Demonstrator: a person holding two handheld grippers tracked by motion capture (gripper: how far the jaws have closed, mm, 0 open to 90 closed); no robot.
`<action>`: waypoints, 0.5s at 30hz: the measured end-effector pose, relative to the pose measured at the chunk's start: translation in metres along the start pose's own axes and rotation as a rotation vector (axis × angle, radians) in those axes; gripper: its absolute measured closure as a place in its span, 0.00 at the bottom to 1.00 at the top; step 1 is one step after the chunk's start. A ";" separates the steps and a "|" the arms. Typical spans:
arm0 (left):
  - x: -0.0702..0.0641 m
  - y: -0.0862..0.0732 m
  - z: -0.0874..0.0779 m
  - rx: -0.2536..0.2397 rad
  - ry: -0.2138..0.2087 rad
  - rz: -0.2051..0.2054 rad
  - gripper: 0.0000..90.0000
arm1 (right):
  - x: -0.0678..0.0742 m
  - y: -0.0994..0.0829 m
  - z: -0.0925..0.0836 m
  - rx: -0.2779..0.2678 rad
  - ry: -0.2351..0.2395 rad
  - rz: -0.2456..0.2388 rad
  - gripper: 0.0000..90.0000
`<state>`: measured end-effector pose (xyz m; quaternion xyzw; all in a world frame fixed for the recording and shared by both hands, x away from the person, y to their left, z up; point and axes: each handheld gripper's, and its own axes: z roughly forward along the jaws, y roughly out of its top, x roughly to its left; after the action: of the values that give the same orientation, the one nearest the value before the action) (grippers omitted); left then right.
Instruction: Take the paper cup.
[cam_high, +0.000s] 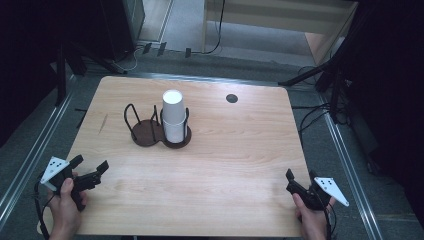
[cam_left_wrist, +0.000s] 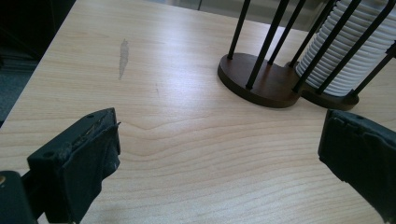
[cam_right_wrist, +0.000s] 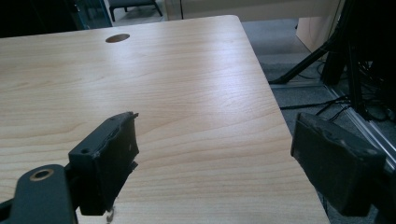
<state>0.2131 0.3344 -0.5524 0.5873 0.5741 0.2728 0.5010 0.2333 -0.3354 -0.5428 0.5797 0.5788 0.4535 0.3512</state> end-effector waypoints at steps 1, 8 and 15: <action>0.000 0.000 0.000 0.000 0.002 -0.001 0.00 | 0.000 0.000 0.000 -0.001 -0.001 0.003 0.16; 0.001 0.000 0.000 -0.002 0.003 -0.004 0.00 | 0.000 0.001 0.000 0.005 -0.010 -0.003 0.16; 0.000 0.000 0.000 -0.004 0.003 -0.005 0.00 | 0.000 0.005 -0.001 0.014 -0.017 -0.013 0.15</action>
<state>0.2132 0.3346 -0.5528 0.5844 0.5759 0.2735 0.5021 0.2340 -0.3355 -0.5382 0.5822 0.5825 0.4423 0.3551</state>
